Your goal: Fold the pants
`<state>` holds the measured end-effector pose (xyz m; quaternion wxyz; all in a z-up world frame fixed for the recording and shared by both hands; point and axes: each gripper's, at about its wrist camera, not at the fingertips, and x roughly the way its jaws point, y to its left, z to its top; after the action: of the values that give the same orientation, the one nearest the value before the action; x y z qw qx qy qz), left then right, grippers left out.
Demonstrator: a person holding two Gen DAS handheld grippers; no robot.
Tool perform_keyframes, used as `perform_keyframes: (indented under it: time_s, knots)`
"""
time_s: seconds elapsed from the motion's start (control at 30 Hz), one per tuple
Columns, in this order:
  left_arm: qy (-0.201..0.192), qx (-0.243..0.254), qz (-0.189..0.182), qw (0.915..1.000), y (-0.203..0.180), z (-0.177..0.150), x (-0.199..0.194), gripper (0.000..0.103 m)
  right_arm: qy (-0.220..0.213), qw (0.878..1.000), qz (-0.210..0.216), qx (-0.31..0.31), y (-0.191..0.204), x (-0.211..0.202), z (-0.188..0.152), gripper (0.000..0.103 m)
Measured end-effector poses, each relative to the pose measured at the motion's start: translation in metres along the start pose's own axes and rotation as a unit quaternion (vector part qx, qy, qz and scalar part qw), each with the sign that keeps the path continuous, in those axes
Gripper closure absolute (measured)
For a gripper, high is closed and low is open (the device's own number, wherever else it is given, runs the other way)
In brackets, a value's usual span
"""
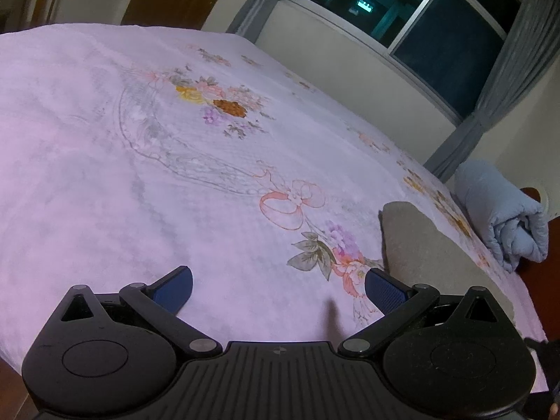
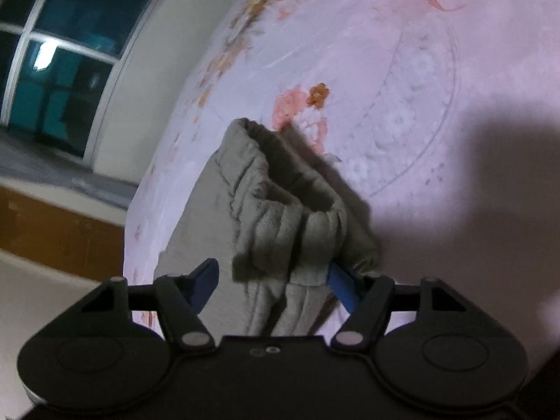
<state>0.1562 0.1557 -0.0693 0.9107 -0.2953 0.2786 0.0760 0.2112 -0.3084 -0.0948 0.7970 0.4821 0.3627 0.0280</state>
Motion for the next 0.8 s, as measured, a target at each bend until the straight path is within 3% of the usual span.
perform_keyframes:
  time_s: [0.1, 0.13, 0.17, 0.27, 0.4, 0.47, 0.53, 0.6, 0.67, 0.73, 0.8]
  knots:
    - [0.000, -0.003, -0.004, 1.0000, 0.002, 0.001, 0.000, 0.000, -0.001, 1.000, -0.024, 0.000, 0.006, 0.008, 0.002, 0.038]
    - [0.000, -0.005, -0.006, 1.0000, 0.003, 0.001, 0.000, 0.000, -0.001, 0.999, -0.031, -0.010, 0.010, 0.011, 0.002, 0.043]
    - [-0.001, -0.007, -0.007, 0.9999, 0.004, 0.001, 0.000, 0.000, -0.003, 0.999, -0.040, -0.028, 0.013, 0.014, 0.002, 0.066]
    - [-0.002, -0.014, -0.012, 0.9998, 0.006, 0.001, 0.000, 0.000, -0.005, 0.994, -0.027, -0.108, 0.039, 0.012, -0.002, 0.075]
    - [0.000, -0.010, -0.006, 0.9999, 0.003, 0.000, 0.001, 0.000, -0.022, 0.969, 0.087, -0.228, 0.130, 0.000, -0.007, 0.075]
    - [0.000, -0.007, -0.005, 1.0000, 0.002, 0.000, 0.000, 0.000, -0.039, 0.956, 0.148, -0.252, 0.167, -0.012, -0.008, 0.076]
    - [-0.001, -0.008, -0.007, 0.9999, 0.003, 0.000, -0.001, 0.000, -0.062, 0.950, 0.180, -0.248, 0.177, -0.025, -0.008, 0.076]
    - [-0.003, -0.012, -0.007, 0.9999, 0.006, 0.001, -0.001, 0.000, -0.071, 0.961, 0.165, -0.211, 0.148, -0.025, -0.005, 0.075]
    - [-0.002, -0.016, -0.011, 0.9998, 0.009, 0.000, -0.002, 0.000, -0.063, 0.979, 0.107, -0.159, 0.089, -0.007, -0.006, 0.075]
    - [-0.004, -0.020, -0.012, 0.9997, 0.009, 0.000, -0.002, 0.000, -0.023, 0.996, 0.034, -0.075, 0.024, 0.020, -0.009, 0.076]
    - [-0.003, -0.019, -0.009, 0.9998, 0.008, 0.000, -0.002, 0.000, -0.025, 0.999, 0.026, -0.026, -0.010, 0.023, -0.013, 0.077]
